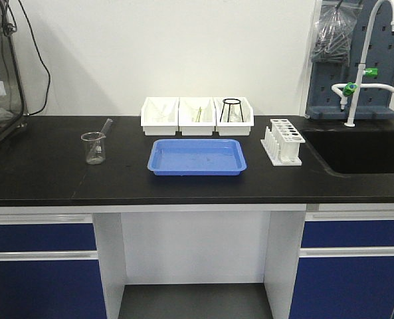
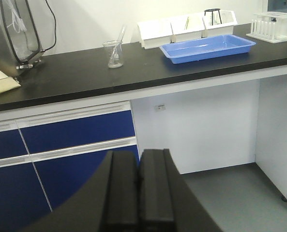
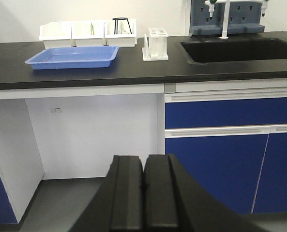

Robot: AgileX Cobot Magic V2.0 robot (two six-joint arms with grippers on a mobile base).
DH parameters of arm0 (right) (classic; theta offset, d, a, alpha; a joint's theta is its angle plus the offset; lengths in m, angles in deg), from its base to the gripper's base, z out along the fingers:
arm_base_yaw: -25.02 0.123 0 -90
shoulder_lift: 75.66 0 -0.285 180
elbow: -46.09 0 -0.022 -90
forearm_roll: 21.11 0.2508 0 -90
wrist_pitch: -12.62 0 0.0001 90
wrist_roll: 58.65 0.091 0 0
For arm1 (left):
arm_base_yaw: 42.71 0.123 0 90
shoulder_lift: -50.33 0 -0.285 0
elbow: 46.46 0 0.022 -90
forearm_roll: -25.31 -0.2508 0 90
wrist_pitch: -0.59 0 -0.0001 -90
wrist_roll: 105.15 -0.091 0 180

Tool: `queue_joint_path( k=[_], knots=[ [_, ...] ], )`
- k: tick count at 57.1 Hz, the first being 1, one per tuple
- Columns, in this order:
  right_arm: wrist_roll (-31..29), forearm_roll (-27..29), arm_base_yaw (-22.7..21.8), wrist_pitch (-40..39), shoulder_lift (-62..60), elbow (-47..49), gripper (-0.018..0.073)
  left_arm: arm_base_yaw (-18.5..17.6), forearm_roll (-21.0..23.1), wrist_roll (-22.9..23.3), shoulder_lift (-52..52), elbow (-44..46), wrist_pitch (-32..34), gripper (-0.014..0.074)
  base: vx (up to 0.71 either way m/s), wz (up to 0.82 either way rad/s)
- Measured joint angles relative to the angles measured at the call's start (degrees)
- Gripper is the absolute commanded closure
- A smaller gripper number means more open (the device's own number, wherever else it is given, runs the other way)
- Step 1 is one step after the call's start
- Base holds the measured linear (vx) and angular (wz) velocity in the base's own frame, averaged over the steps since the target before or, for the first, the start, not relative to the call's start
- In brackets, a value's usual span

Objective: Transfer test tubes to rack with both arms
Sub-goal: 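Drive the base forward toward the white bins on the bench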

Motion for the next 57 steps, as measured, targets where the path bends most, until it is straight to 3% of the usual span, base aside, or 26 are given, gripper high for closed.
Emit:
queue_joint_path(
  k=[57],
  knots=[
    [0.0, 0.0, 0.0, 0.1, 0.0, 0.0, 0.0567, 0.0, 0.0, 0.0, 0.0, 0.0, 0.0, 0.0617, 0.01, 0.0]
  ],
)
